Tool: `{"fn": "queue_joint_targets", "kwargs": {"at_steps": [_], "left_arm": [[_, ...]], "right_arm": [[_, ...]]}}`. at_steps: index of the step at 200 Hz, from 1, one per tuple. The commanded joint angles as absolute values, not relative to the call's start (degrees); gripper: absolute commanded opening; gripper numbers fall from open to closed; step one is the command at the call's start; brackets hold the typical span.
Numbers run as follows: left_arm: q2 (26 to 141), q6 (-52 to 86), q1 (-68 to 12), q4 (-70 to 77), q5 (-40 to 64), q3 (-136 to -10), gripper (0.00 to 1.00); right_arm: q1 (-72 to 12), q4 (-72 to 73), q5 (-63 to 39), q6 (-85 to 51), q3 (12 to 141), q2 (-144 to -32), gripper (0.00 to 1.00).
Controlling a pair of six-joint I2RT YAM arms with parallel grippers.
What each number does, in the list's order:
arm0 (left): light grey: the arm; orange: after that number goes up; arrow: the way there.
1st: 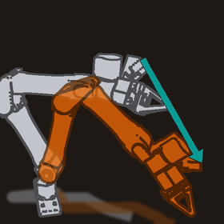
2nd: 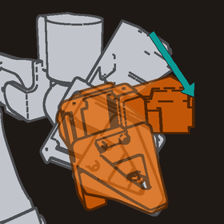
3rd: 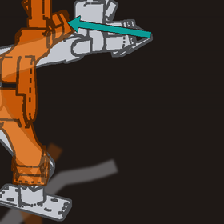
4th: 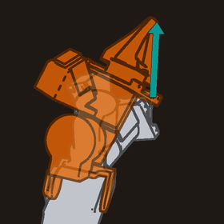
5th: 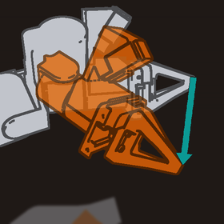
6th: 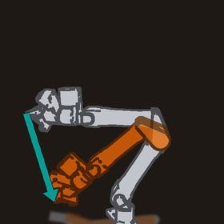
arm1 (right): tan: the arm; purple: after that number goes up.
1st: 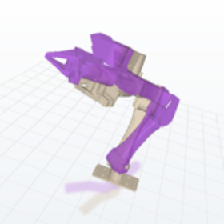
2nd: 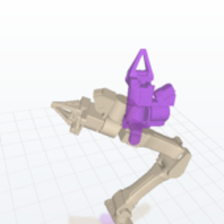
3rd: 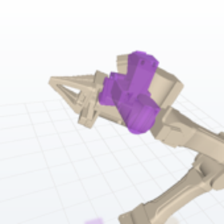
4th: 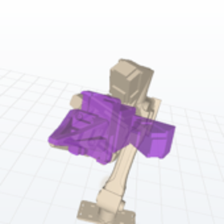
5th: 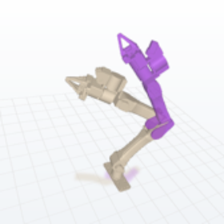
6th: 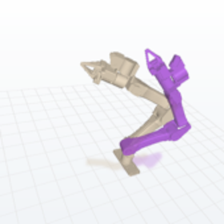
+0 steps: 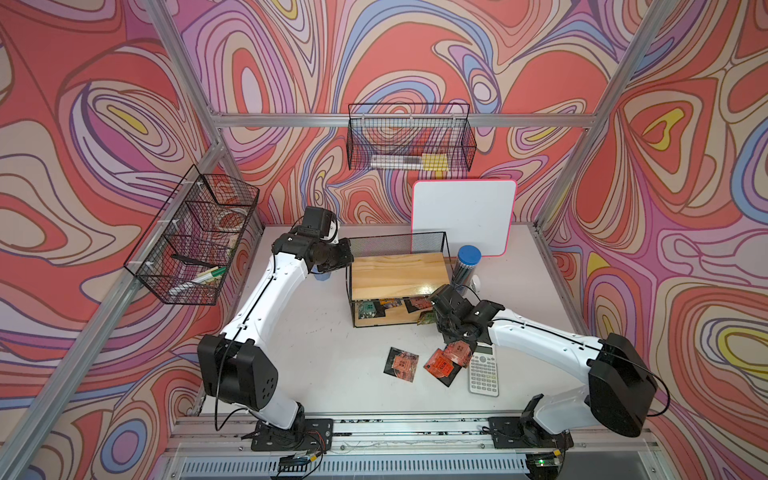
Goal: Remove the tea bags from the shelf
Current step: Pick up the tea bag from the shelf, then place the tea bag at the center of the board.
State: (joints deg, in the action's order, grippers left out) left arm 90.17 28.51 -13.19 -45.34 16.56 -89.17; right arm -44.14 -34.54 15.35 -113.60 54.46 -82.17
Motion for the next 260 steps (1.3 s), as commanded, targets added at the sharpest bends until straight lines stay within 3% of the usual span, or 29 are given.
{"fn": "queue_joint_targets", "kwargs": {"at_steps": [1,65,132,148,167,209,223,240,251,260], "left_arm": [[91.93,26.78,-13.22,-45.70,17.17,-88.57,0.11],[91.91,26.78,-13.21,-45.62,17.29,-88.24,0.11],[91.93,26.89,-13.18,-45.62,17.45,-88.07,0.11],[91.93,26.97,-13.18,-45.62,17.41,-88.11,0.11],[91.93,26.98,-13.18,-45.62,17.51,-88.15,0.11],[91.76,27.07,-13.18,-45.53,17.49,-88.03,0.11],[91.85,27.10,-13.20,-45.62,17.64,-88.06,0.11],[91.85,27.22,-13.27,-45.53,17.83,-87.81,0.11],[91.76,27.16,-13.18,-45.50,17.83,-87.63,0.11],[91.67,27.09,-13.19,-45.48,17.69,-87.45,0.11]], "right_arm": [[-45.84,-37.44,15.52,-113.29,55.98,-79.71,0.00],[-52.91,-36.45,15.68,-114.16,50.36,-73.30,0.00],[-54.05,-38.32,13.38,-117.61,42.74,-71.18,0.00],[-54.26,-39.22,13.72,-117.86,42.83,-70.78,0.19],[-54.48,-39.38,15.05,-117.51,43.61,-69.92,0.33],[-55.14,-36.07,16.32,-116.11,46.08,-70.71,0.44],[-55.41,-30.25,18.18,-114.88,45.59,-71.88,0.40],[-55.46,-13.18,22.12,-112.98,41.53,-74.27,0.08],[-55.46,-0.15,25.46,-110.06,39.03,-77.02,0.00],[-55.47,7.67,27.84,-109.60,37.69,-79.69,0.00]]}}
